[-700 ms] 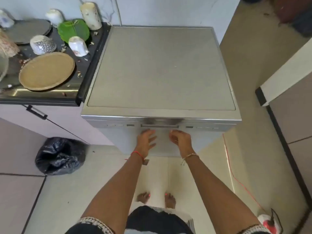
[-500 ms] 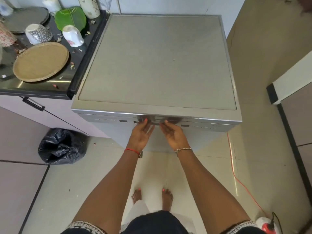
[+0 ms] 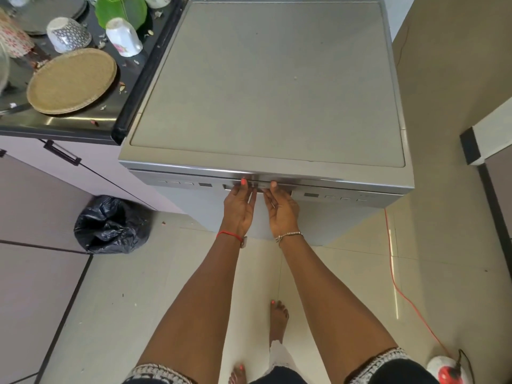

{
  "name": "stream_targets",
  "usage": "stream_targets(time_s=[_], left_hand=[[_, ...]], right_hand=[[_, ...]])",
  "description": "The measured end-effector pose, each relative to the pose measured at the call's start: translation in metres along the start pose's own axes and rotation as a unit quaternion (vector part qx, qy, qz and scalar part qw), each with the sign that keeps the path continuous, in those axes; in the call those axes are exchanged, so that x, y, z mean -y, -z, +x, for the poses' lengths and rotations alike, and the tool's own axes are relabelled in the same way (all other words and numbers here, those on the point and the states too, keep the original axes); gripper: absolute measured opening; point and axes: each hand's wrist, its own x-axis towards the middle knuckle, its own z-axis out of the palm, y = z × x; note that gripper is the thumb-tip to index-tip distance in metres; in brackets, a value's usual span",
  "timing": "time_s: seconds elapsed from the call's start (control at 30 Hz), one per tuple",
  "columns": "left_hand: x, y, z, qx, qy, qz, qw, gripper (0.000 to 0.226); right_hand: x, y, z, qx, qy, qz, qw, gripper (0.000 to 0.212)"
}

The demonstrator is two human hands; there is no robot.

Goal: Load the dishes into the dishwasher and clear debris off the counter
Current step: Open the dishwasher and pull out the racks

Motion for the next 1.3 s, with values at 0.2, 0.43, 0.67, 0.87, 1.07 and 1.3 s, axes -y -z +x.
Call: stream_targets(time_s=[0.2, 0.43, 0.67, 0.87, 1.07, 1.3], left_hand=[[-0.002, -0.001, -0.002, -0.004, 0.004, -0.017, 1.0, 0.013], [0.015, 0.05, -0.044, 0.02, 0.022, 0.004, 1.0, 0.017], [0.011, 0.112, -0.112, 0.016, 0.165, 0.189, 0.968, 0.008], [-0.025, 0.139, -0.13, 0.103, -0.118, 0.597, 0.787, 0.023], [-0.016, 0.155, -0.106, 0.217, -0.176, 0.75, 0.599, 0.04], [0.009, 0.198, -0.123, 0.219, -0.217, 0.747, 0.59, 0.043]], right_hand=[[-0.002, -0.009, -0.01, -0.033, 0.015, 0.008, 0.999, 0.004], [-0.029, 0.025, -0.063, -0.007, 0.021, -0.002, 1.0, 0.018], [-0.044, 0.076, -0.134, -0.025, -0.092, -0.251, 0.963, 0.028], [-0.029, 0.071, -0.159, -0.016, 0.145, -0.623, 0.768, 0.022], [-0.036, 0.075, -0.142, 0.101, 0.097, -0.78, 0.61, 0.054], [-0.054, 0.11, -0.157, 0.138, 0.093, -0.783, 0.6, 0.058]])
